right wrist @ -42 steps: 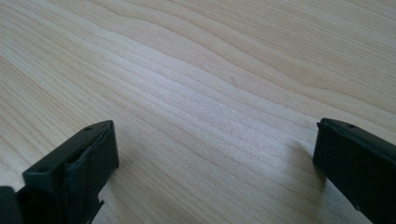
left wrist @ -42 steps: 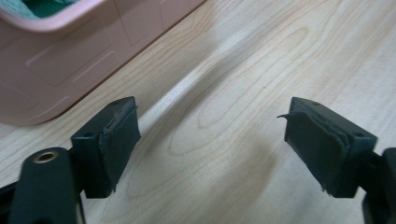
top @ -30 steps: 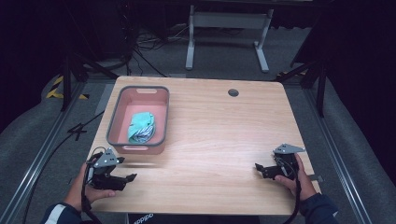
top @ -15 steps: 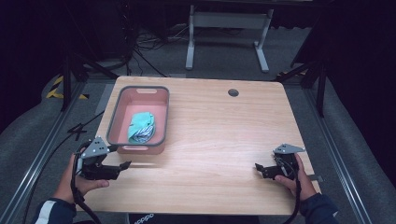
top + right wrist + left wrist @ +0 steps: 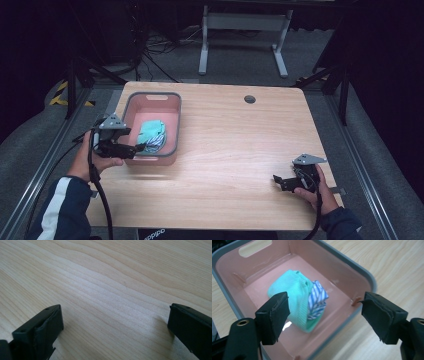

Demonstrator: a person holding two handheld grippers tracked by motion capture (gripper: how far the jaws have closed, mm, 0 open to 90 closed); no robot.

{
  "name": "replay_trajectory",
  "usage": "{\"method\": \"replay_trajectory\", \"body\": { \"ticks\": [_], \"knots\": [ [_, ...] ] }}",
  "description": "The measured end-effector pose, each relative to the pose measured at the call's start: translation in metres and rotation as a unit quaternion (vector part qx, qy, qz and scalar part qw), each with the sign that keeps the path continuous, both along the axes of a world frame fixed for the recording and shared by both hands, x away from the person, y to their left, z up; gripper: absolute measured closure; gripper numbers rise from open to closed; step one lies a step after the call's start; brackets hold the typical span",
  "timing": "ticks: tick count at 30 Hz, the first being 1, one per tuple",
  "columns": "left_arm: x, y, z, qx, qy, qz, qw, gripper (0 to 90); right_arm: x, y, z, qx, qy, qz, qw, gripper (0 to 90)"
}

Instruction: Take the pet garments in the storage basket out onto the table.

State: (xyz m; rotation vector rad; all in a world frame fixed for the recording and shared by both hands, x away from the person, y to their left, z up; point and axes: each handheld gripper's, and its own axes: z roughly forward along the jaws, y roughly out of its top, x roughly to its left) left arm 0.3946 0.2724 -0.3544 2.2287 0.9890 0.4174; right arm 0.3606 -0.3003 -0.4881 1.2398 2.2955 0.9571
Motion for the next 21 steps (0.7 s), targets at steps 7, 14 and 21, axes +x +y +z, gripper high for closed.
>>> {"method": "replay_trajectory", "body": {
  "ticks": [7,14,21],
  "knots": [
    [0.045,-0.015,-0.017,0.040,0.062,0.013,0.9972,22.2,0.000,0.000,0.000,0.000,0.000,0.000,1.0000,0.4],
    [0.077,-0.029,-0.029,0.080,0.087,0.039,0.9922,22.2,0.000,0.000,0.000,0.000,0.000,0.000,1.0000,0.4],
    [0.099,-0.033,-0.046,0.096,0.120,0.060,0.9864,22.5,0.000,0.000,0.000,0.000,0.001,0.000,1.0000,0.5]
  ]
}}
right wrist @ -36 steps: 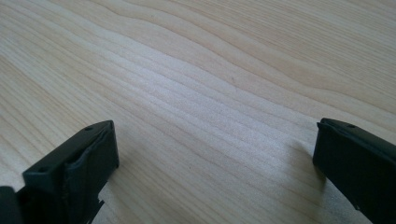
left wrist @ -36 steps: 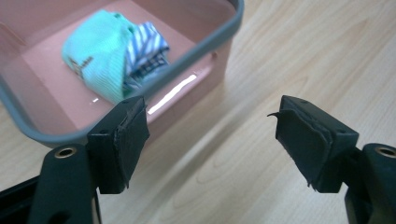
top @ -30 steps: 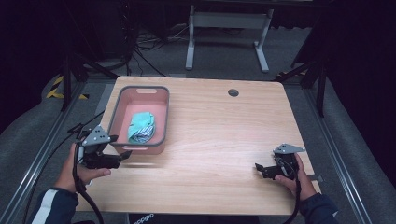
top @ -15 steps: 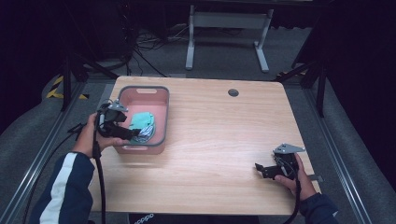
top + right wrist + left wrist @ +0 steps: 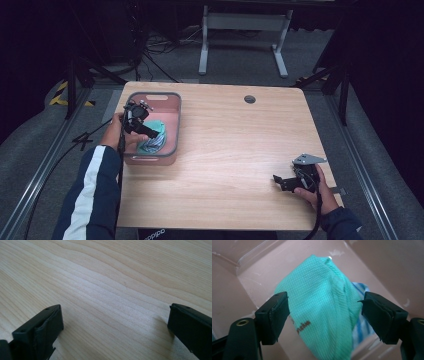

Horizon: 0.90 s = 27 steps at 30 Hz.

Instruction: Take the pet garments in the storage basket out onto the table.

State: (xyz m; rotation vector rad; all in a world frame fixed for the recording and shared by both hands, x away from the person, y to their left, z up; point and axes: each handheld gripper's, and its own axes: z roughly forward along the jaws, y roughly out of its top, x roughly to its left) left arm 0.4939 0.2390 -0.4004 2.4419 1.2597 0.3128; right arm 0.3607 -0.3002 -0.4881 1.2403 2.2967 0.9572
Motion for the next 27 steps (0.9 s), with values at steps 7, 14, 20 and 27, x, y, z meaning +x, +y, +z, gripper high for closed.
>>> {"method": "replay_trajectory", "body": {
  "ticks": [7,14,20,27],
  "knots": [
    [0.012,-0.007,-0.011,0.011,0.023,-0.002,0.9997,22.2,0.000,0.000,0.000,0.000,0.000,0.000,1.0000,0.4],
    [0.024,-0.010,-0.026,0.017,0.059,0.013,0.9980,18.3,0.000,0.000,0.000,0.000,0.000,0.000,1.0000,0.4],
    [0.029,-0.016,-0.035,0.046,0.076,0.028,0.9957,13.1,0.000,0.000,0.000,0.001,0.000,0.000,1.0000,0.5],
    [0.033,-0.021,-0.033,0.070,0.081,0.042,0.9933,12.4,0.000,0.000,0.000,0.001,0.000,-0.001,1.0000,0.5]
  ]
}}
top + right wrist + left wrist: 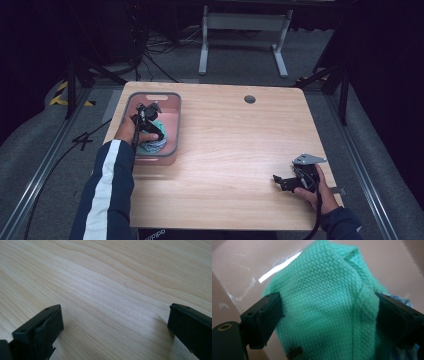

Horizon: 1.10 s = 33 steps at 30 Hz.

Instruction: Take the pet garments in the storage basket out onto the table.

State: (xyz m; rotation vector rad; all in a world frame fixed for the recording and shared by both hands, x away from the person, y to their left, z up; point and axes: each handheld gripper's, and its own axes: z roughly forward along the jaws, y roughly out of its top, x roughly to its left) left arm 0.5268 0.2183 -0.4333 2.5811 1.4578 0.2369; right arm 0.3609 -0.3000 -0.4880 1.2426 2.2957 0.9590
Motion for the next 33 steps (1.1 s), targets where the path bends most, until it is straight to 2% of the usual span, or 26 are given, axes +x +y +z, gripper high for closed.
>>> {"method": "replay_trajectory", "body": {
  "ticks": [2,4,6,8,12,17,19,26,30,32,33],
  "knots": [
    [0.000,0.001,0.004,-0.004,-0.006,0.004,1.0000,15.4,0.000,0.000,0.000,0.000,0.000,0.000,1.0000,0.4],
    [0.000,0.003,0.000,-0.005,0.003,0.011,0.9999,15.0,0.000,0.000,0.000,0.000,0.000,0.000,1.0000,0.4],
    [0.001,0.004,-0.004,-0.004,0.008,0.033,0.9994,9.5,0.000,0.000,0.000,0.000,0.000,0.000,1.0000,0.4],
    [0.002,0.004,-0.006,-0.006,0.011,0.037,0.9992,6.9,0.000,0.000,0.000,0.000,0.000,0.000,1.0000,0.4],
    [0.002,0.004,-0.007,-0.013,0.017,0.044,0.9988,8.1,0.000,0.000,0.000,0.000,0.000,0.000,1.0000,0.4],
    [0.001,0.004,-0.006,-0.022,0.019,0.045,0.9986,15.6,0.000,0.000,0.000,0.001,0.000,0.000,1.0000,0.4],
    [0.000,0.004,-0.003,-0.027,0.021,0.040,0.9986,21.7,0.000,0.000,0.000,0.000,0.000,0.001,1.0000,0.4],
    [-0.003,-0.001,0.001,-0.028,0.019,0.021,0.9992,53.0,0.000,0.000,0.000,0.000,0.000,0.000,1.0000,0.4],
    [-0.004,-0.006,0.003,-0.017,0.015,0.000,0.9997,61.8,0.000,0.000,0.000,0.000,0.000,0.000,1.0000,0.5],
    [-0.004,-0.006,0.004,-0.016,0.013,0.000,0.9998,64.2,0.000,0.000,0.000,0.000,0.000,0.000,1.0000,0.4],
    [-0.005,-0.006,0.005,-0.014,0.006,-0.003,0.9999,65.3,0.000,0.000,0.000,0.000,0.000,0.000,1.0000,0.5]
  ]
}}
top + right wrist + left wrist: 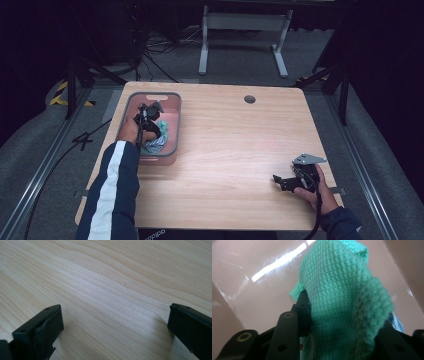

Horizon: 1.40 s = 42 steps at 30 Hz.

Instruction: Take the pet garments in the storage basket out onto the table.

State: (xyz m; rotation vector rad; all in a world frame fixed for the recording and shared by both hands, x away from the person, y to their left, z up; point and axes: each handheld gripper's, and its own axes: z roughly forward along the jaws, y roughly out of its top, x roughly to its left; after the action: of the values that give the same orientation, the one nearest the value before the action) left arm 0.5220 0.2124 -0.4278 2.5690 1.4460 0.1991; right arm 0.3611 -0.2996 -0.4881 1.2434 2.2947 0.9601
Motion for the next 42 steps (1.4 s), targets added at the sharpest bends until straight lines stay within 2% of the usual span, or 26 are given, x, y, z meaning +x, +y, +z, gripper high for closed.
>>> {"method": "replay_trajectory", "body": {
  "ticks": [2,5,6,8,11,15,17,19,20,26,29,34,39,42],
  "knots": [
    [0.000,0.001,0.001,-0.003,-0.006,0.005,1.0000,66.7,0.000,0.000,0.000,0.000,0.000,0.000,1.0000,0.5],
    [-0.001,0.003,0.007,-0.012,-0.025,0.010,0.9996,67.3,0.000,0.000,0.000,0.000,0.000,0.000,1.0000,0.5],
    [-0.002,0.004,0.010,-0.027,-0.031,0.017,0.9990,67.3,0.000,0.000,0.000,0.000,0.000,0.000,1.0000,0.5],
    [-0.003,0.006,0.017,-0.029,-0.046,0.021,0.9983,67.5,0.000,0.000,0.000,0.000,0.000,0.000,1.0000,0.5],
    [-0.005,0.012,0.027,-0.050,-0.058,0.020,0.9969,67.5,0.000,0.000,0.000,0.000,0.000,0.000,1.0000,0.5],
    [-0.007,0.016,0.037,-0.055,-0.075,0.027,0.9953,67.5,0.000,0.000,0.000,0.000,0.000,0.000,1.0000,0.5],
    [-0.008,0.018,0.042,-0.061,-0.077,0.025,0.9948,67.5,0.000,0.000,0.000,0.000,0.000,0.000,1.0000,0.5],
    [-0.010,0.019,0.048,-0.063,-0.086,0.025,0.9939,67.5,0.000,0.000,0.000,0.000,0.000,0.000,1.0000,0.5],
    [-0.011,0.020,0.050,-0.071,-0.089,0.024,0.9932,67.4,0.000,0.000,0.000,0.000,0.000,0.000,1.0000,0.5],
    [-0.015,0.020,0.065,-0.076,-0.108,0.019,0.9911,67.5,0.000,0.000,0.000,0.000,0.000,0.000,1.0000,0.5],
    [-0.017,0.021,0.073,-0.075,-0.121,0.020,0.9895,67.4,0.000,0.000,0.000,0.000,0.000,0.000,1.0000,0.5],
    [-0.020,0.022,0.084,-0.093,-0.136,0.014,0.9862,67.5,0.000,0.000,0.000,0.000,0.000,0.000,1.0000,0.5],
    [-0.024,0.017,0.094,-0.097,-0.152,0.011,0.9836,67.4,0.000,0.000,0.000,0.000,0.000,0.000,1.0000,0.5],
    [-0.026,0.012,0.101,-0.098,-0.160,-0.002,0.9822,67.5,0.000,0.000,0.000,0.000,0.000,0.000,1.0000,0.5]
  ]
}}
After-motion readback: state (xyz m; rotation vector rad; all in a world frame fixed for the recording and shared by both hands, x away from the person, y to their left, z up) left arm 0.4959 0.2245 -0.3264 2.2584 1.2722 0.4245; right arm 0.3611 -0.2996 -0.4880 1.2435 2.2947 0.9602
